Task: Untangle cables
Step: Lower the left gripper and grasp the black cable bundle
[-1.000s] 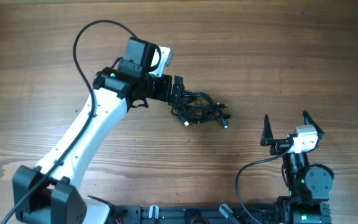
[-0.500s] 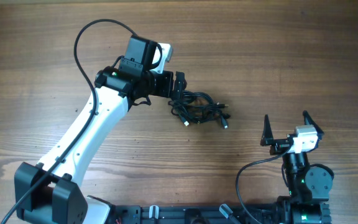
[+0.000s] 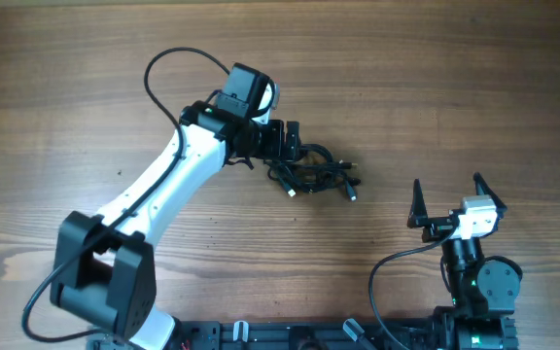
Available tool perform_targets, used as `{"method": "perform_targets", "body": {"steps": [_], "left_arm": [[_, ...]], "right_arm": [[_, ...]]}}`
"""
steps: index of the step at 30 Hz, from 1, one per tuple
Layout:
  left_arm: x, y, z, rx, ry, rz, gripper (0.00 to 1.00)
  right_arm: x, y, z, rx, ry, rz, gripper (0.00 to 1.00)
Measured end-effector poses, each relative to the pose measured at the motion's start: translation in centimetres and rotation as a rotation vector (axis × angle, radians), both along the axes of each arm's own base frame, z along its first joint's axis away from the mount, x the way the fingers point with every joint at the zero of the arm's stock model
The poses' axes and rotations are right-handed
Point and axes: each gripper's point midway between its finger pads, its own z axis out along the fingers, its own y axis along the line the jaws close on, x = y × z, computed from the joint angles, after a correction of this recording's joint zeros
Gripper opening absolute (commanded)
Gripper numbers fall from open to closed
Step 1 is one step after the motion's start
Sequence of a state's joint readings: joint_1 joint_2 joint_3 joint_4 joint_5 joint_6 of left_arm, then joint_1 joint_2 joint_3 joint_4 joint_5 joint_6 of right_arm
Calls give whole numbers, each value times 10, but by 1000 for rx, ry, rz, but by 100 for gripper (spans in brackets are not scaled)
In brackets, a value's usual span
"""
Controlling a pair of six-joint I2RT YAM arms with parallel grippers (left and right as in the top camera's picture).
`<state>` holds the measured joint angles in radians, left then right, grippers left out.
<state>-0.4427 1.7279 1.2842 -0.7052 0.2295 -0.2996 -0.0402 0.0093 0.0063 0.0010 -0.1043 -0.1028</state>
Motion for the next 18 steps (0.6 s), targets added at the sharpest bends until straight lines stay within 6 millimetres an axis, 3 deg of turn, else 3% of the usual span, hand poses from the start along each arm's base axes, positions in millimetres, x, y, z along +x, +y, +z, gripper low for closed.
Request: {"method": "perform_targets", "body": {"steps": [9, 17, 18], "left_arm": [[-8, 6, -38, 51, 121, 39, 91], [-18, 4, -53, 83, 176, 29, 93], [-20, 3, -55, 86, 179, 23, 97]], "right_arm": [[0, 0, 0, 0, 0, 0, 100], [0, 0, 0, 0, 0, 0, 100], [0, 0, 0, 0, 0, 0, 100]]}}
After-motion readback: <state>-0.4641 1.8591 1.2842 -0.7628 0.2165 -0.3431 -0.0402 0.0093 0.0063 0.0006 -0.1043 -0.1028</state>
